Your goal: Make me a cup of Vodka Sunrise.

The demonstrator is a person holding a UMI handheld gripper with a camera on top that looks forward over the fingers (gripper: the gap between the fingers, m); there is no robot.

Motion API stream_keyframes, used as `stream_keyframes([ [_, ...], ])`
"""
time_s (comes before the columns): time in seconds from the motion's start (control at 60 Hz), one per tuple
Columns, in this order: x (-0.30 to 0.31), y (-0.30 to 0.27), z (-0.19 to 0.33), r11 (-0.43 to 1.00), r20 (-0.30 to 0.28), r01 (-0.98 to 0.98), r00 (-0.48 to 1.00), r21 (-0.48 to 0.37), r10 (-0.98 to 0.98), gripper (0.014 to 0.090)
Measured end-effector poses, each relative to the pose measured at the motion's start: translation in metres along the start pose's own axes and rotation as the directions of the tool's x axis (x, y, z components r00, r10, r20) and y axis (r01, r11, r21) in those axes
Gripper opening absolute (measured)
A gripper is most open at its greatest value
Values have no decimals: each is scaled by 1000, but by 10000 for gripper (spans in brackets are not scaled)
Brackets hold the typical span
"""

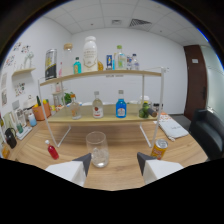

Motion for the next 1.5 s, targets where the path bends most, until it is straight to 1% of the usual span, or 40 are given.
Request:
stream_keyframes([
  [0.067, -27, -7, 3, 1000, 23, -2, 1000, 13, 1, 854],
  [0.15, -62, -29, 13, 999, 71, -14, 997, 49, 11, 855],
  [0.283, -109, -77, 43, 991, 126, -9, 992, 130, -8, 850],
  [0.35, -127, -100, 63, 986, 139, -9, 990, 164, -14, 854],
  [0.417, -139, -118, 85, 982, 135, -1, 990, 189, -25, 826],
  [0.467, -146, -124, 104, 982, 127, 8, 991, 187, -33, 803],
  [0.55, -152, -126, 136, 985, 108, 13, 994, 173, -32, 746],
  [0.583, -153, -123, 147, 988, 102, 16, 994, 154, -32, 729],
  [0.7, -152, -109, 179, 995, 64, 33, 997, 99, -40, 593],
  [0.75, -149, -103, 188, 995, 39, 49, 998, 82, -52, 527],
  [0.817, -148, -96, 194, 996, 28, 56, 998, 68, -58, 427],
  [0.85, -149, -95, 195, 996, 24, 58, 998, 73, -60, 379],
  [0.867, -149, -95, 195, 995, 27, 59, 998, 78, -61, 373],
  [0.95, -149, -97, 195, 994, 18, 63, 998, 85, -65, 367],
  [1.133, -154, -102, 187, 991, 21, 94, 995, 95, -97, 353],
  [1.317, -165, -118, 142, 986, 63, 79, 994, 148, -89, 354],
  [1.467, -174, -99, 98, 988, 111, 51, 991, 148, -68, 352],
  [1.5, -173, -91, 91, 988, 107, 61, 991, 140, -76, 352],
])
